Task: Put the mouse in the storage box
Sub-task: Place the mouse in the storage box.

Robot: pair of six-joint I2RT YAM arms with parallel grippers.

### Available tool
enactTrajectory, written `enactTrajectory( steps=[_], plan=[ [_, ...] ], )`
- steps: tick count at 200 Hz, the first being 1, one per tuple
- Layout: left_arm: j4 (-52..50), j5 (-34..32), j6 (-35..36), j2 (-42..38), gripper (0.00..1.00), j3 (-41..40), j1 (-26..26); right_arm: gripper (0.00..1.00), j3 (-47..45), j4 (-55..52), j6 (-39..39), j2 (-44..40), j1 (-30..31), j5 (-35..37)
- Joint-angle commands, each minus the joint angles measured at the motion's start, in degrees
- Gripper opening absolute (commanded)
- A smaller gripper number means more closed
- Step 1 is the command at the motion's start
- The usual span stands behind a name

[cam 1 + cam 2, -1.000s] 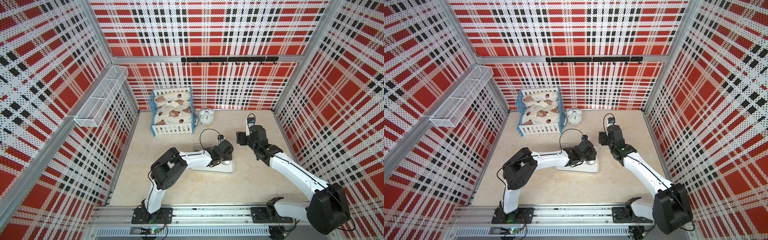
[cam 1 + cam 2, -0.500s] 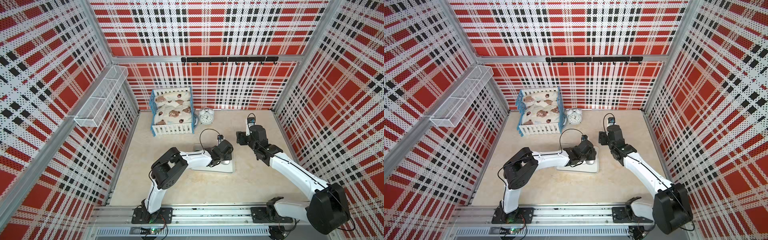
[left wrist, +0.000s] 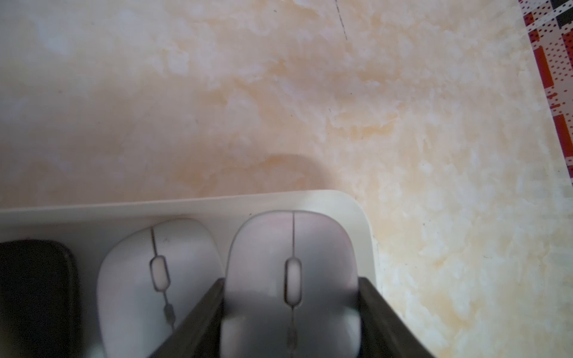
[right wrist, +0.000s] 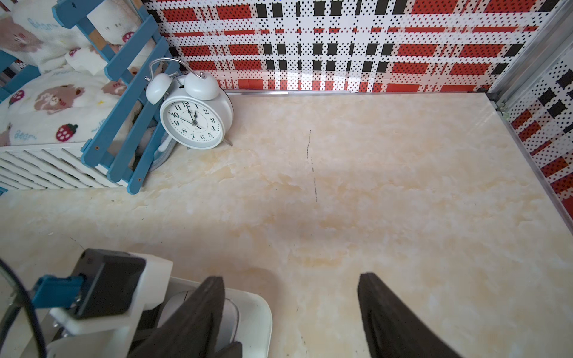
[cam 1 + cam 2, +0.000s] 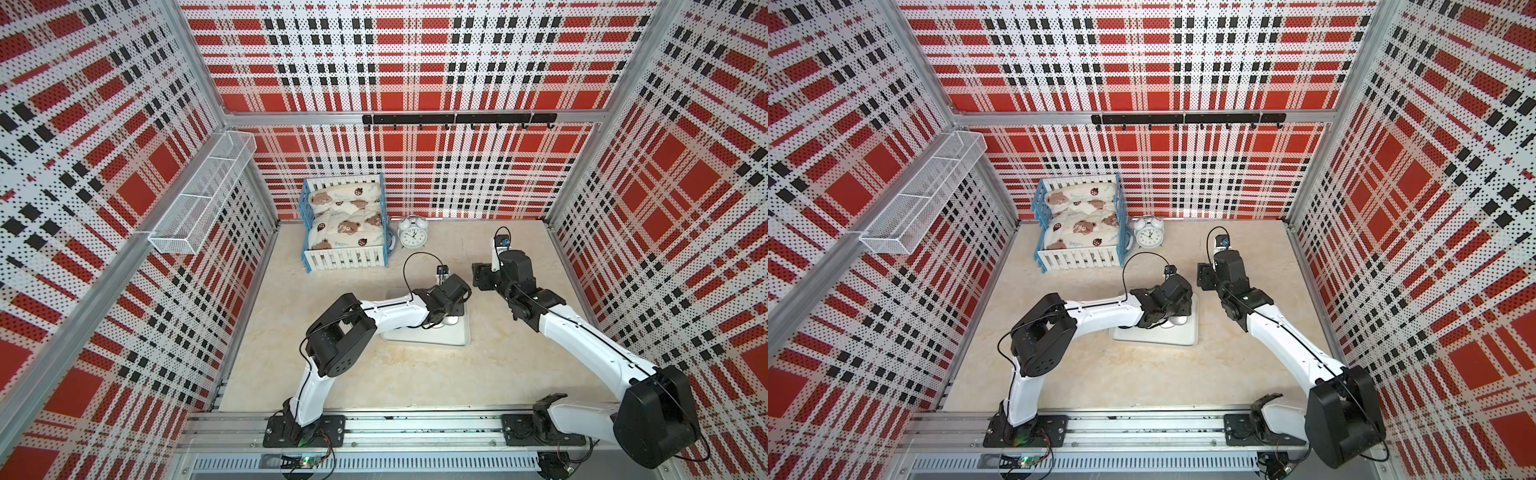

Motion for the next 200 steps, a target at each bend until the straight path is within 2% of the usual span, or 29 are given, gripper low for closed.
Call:
enactTrajectory(
  steps=[1,35,200],
  plan=[
    [-0.2,1.2,1.3,2.0,0.54,3.4,-1.5,0.75,-0.4,1.0,0.1,0.5,-0.5,-0.2],
    [-0.3,2.9,1.1,3.9,0.54,4.5,-1.7,0.75,-0.3,1.0,0.0,0.5,-0.5,-0.1],
    [0.6,-1.0,1.0,1.5,0.55,-1.1,0.6,0.75,-0.5,1.2,-0.3,0.2,-0.5,-0.1]
  ],
)
